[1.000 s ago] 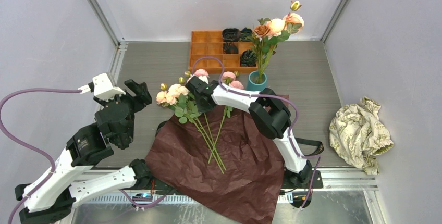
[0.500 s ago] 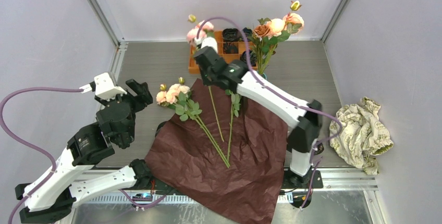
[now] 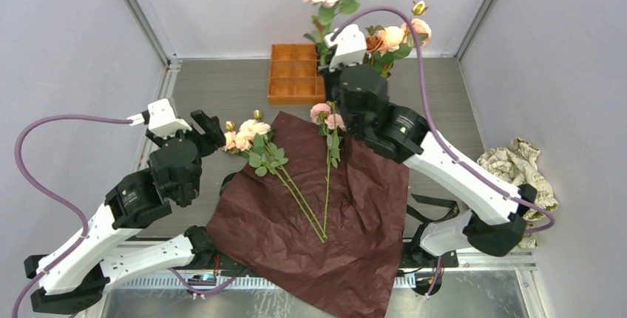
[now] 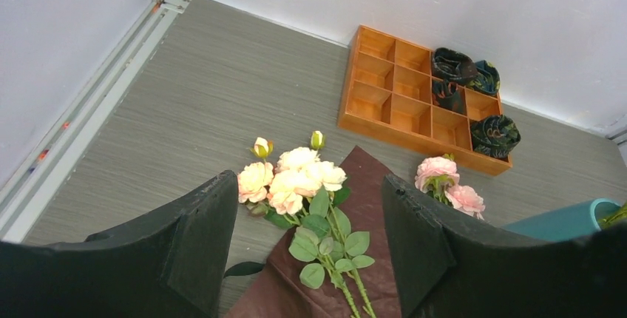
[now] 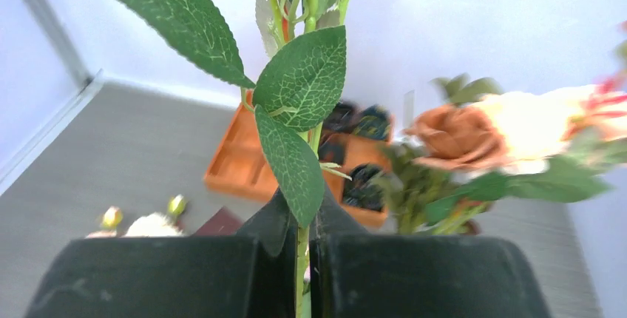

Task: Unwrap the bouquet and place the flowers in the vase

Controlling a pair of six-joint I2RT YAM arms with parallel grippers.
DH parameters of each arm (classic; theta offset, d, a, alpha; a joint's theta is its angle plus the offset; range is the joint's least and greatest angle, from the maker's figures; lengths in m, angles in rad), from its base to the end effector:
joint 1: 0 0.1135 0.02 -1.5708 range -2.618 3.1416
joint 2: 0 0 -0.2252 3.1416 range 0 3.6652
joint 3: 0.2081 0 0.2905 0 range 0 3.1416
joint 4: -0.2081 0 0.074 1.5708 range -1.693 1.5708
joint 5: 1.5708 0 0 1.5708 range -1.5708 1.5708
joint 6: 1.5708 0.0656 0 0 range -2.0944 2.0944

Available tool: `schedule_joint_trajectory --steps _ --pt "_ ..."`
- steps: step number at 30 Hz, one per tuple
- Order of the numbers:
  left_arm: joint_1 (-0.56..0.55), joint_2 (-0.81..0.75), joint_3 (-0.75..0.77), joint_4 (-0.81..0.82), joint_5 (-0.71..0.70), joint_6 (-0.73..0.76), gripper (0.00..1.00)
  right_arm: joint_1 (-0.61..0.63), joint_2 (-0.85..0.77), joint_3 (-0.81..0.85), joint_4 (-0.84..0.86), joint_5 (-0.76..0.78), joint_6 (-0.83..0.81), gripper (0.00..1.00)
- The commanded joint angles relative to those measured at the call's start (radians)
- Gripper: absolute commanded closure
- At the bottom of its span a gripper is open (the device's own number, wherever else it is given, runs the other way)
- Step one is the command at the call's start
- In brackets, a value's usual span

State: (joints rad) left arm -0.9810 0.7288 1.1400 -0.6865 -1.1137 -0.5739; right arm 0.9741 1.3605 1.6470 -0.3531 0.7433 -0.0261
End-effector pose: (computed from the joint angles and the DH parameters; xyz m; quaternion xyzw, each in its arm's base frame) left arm 0.1533 -0.1232 0.4041 -0.1755 0.7275 -0.0589 0.6607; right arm 0.2338 0.2652 0.4635 -0.1085 0.7160 0.0546 0.6874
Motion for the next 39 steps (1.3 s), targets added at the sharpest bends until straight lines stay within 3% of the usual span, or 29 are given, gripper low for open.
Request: schedule_joint_trajectory --steps 1,5,15,26,39 --pt "-0.002 0.018 -0.003 0.074 0.013 -0.023 0.29 -0.003 -0.101 -0.114 0.456 0.171 -0.324 0.99" --pt "-0.002 0.050 -0.001 0.086 0.049 -0.030 0.29 -0.010 -0.127 -0.221 0.802 0.182 -0.541 0.99" --pt "-0.001 0.076 -0.020 0.130 0.091 -0.028 0.29 -0.059 -0.079 -0.317 1.114 0.152 -0.737 0.99" --pt "-0.002 0.088 -0.031 0.149 0.097 -0.019 0.29 -0.127 -0.106 -0.457 1.176 0.145 -0.634 0.99" --pt "-0.002 0.114 -0.047 0.183 0.123 -0.014 0.29 -0.137 -0.107 -0.746 1.234 0.238 -0.409 0.99"
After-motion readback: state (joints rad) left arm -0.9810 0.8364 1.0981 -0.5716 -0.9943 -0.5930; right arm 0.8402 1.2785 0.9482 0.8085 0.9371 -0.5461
